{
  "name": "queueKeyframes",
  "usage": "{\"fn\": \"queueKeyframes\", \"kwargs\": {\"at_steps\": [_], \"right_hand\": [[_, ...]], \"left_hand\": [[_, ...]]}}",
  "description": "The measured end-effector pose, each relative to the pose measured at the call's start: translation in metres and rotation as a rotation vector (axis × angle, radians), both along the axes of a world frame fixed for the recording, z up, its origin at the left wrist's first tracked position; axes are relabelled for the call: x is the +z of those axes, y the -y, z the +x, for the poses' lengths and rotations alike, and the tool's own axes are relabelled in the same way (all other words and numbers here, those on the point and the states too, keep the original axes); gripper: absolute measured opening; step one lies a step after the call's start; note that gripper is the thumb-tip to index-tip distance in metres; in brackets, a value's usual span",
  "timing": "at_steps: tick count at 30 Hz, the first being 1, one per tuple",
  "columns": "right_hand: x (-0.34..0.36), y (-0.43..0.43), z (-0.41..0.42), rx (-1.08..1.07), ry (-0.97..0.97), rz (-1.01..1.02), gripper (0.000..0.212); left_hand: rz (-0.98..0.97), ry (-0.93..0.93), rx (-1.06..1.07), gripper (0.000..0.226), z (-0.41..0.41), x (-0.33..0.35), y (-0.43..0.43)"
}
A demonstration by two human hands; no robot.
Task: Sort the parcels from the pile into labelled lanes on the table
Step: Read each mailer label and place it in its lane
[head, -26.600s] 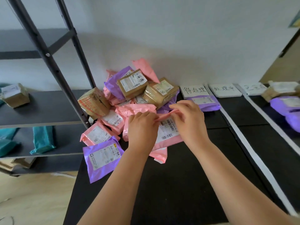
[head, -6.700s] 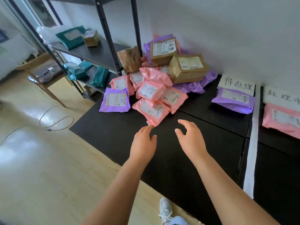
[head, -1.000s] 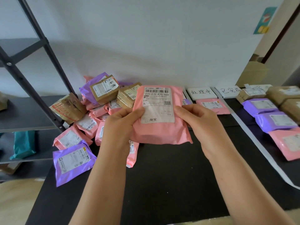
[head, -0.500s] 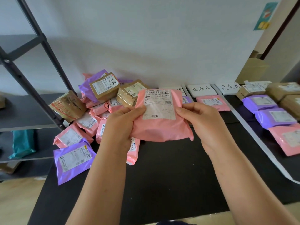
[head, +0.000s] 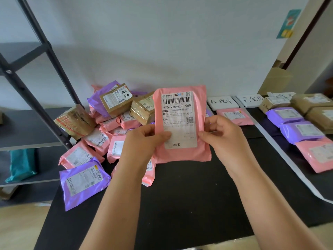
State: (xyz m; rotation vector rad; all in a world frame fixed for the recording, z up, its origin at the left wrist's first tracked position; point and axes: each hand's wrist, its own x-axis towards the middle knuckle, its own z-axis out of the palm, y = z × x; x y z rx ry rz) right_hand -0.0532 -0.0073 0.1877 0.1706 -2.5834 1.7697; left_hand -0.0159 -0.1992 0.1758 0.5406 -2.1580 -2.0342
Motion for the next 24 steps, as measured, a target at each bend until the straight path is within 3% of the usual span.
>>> {"fn": "queueKeyframes", "kwargs": {"at_steps": [19, 24], "right_hand": [[-0.025, 0.006, 0.048, -0.148, 0.033, 0.064, 0.01], [-0.029, 0.001, 0.058, -0.221, 0.062, 0.062, 0.011]], "left_hand": [[-0.082, -0.084, -0.155, 0.021, 0.02, -0.013, 0.006], [-0.075, -0.057, -0.197, 0.013, 0.023, -0.018, -0.002]]}}
